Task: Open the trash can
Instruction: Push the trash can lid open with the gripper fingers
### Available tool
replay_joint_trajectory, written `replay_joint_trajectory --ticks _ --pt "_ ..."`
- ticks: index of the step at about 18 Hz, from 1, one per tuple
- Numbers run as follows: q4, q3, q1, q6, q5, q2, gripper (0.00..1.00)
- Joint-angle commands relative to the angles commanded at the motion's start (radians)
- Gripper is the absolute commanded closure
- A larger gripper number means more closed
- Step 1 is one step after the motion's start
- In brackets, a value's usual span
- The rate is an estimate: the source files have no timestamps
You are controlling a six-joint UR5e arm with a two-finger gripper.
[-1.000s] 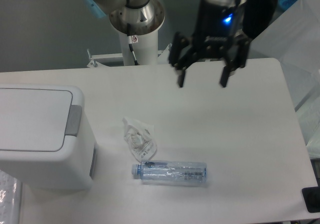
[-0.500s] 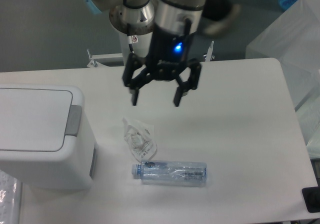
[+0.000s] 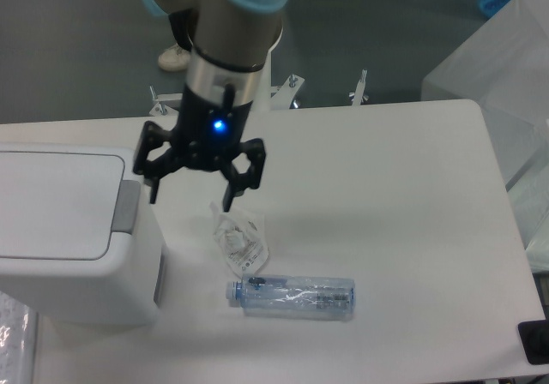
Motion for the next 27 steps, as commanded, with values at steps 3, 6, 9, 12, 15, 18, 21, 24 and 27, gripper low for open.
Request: replay_joint_trajectory --ticks 3,6,9,12,15,18,21,24,27 --pt "0.008 -0.018 0.000 0.000 0.003 0.005 0.00" --pt "0.008 -0.029 -0.008 0.000 0.003 0.005 0.00" --pt "0.008 -0.034 -0.009 -0.002 0.003 0.006 0.00" --pt "0.008 -0.035 -0.012 -0.003 0.003 0.006 0.00" --pt "0.008 -0.043 -0.012 -0.008 0.003 0.006 0.00" --pt "0.009 -0.045 -0.017 -0.009 0.003 0.005 0.00" --pt "0.009 -0.049 -0.017 -0.008 0.003 0.005 0.00" --pt "0.009 -0.052 -0.018 -0.009 0.003 0.003 0.00" --pt "0.011 -0.055 -0.018 -0.008 0.003 0.003 0.00"
